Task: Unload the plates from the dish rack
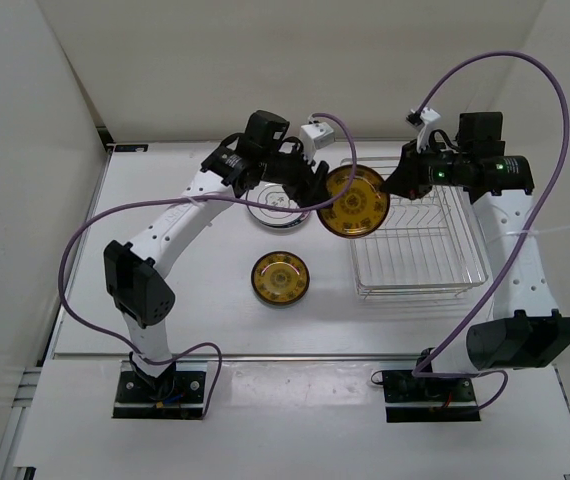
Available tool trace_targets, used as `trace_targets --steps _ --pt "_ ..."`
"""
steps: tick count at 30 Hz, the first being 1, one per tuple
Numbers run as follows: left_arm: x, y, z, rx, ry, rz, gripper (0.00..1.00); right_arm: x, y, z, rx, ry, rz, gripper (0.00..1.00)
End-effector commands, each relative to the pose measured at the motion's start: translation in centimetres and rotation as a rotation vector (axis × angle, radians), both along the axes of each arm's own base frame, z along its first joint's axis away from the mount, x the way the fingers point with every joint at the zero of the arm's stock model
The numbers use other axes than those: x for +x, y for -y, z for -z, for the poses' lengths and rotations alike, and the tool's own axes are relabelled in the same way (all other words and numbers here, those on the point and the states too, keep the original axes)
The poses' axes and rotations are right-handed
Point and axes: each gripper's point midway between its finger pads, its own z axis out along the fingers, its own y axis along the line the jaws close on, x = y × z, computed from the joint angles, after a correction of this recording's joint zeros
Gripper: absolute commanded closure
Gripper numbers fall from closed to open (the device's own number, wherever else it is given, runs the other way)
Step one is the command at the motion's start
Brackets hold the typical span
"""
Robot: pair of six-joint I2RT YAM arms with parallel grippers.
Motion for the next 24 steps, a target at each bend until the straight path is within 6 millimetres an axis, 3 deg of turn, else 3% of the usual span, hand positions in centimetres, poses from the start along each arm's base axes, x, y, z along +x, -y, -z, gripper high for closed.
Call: trace_targets --steps 1,3,10,12,14,15,17,18,19,20,21,22,23,24 --pt "-0.4 -0.1 -4.9 -0.071 0.087 0.004 0.31 -0.9 -0.9 -1.2 0.021 0.046 -0.052 1.0" --pt "-0.5 -0.2 -5.1 -0.071 0.087 0.004 0.43 -0.8 -0.9 -1.1 0.007 0.046 -0.045 1.0" --pt "-0.3 -0.2 -5.4 -0.072 0.097 -0.005 0.54 -0.6 -1.0 -0.3 -0.007 0.029 -0.039 1.0" --pt "-0.3 -0.2 -5.4 -0.072 0.097 -0.005 0.71 -0.7 -1.3 -0.3 -0.007 0.029 -0.048 1.0" --pt "-0.3 -0.2 -5.4 -0.072 0.097 -0.005 0.79 -0.8 -1.4 -0.4 -0.001 0.029 -0.055 1.0" --pt "0.0 -0.2 -4.9 -0.063 0.093 -0.013 0.89 -0.8 -1.4 -0.4 -0.001 0.029 -0.055 1.0" --pt "0.1 -0.2 -4.5 -0.053 0.087 -0.021 0.89 -0.8 -1.3 0.1 -0.008 0.019 -0.049 1.0" --pt "0.4 -0.4 -4.4 -0.046 0.092 -0.037 0.89 -0.6 -1.2 0.5 -0.014 0.014 -0.042 0.95" --pt "0.1 -0.8 -4.0 -0.039 0.083 -0.053 0.89 -0.5 -0.9 0.5 -0.026 0.029 -0.028 0.52" --pt "0.0 -1.3 -3.7 -0.026 0.082 -0.069 0.89 0.3 0.0 1.3 -0.074 0.033 0.025 0.21" --pt "0.2 -1.9 -3.1 -0.002 0.102 -0.091 0.89 0.9 0.7 2.5 -0.102 0.006 0.08 0.0" --pt "0.1 -3.5 -3.9 -0.013 0.125 -0.123 0.89 1.5 1.6 2.8 -0.135 0.013 0.144 0.0" --pt "0.0 -4.7 -0.8 0.026 0.07 -0.136 0.89 2.5 2.8 2.9 -0.16 0.032 0.204 0.0" --pt "-0.2 -5.5 -0.2 0.02 0.054 -0.134 0.89 2.9 3.7 3.7 -0.181 0.023 0.238 0.0"
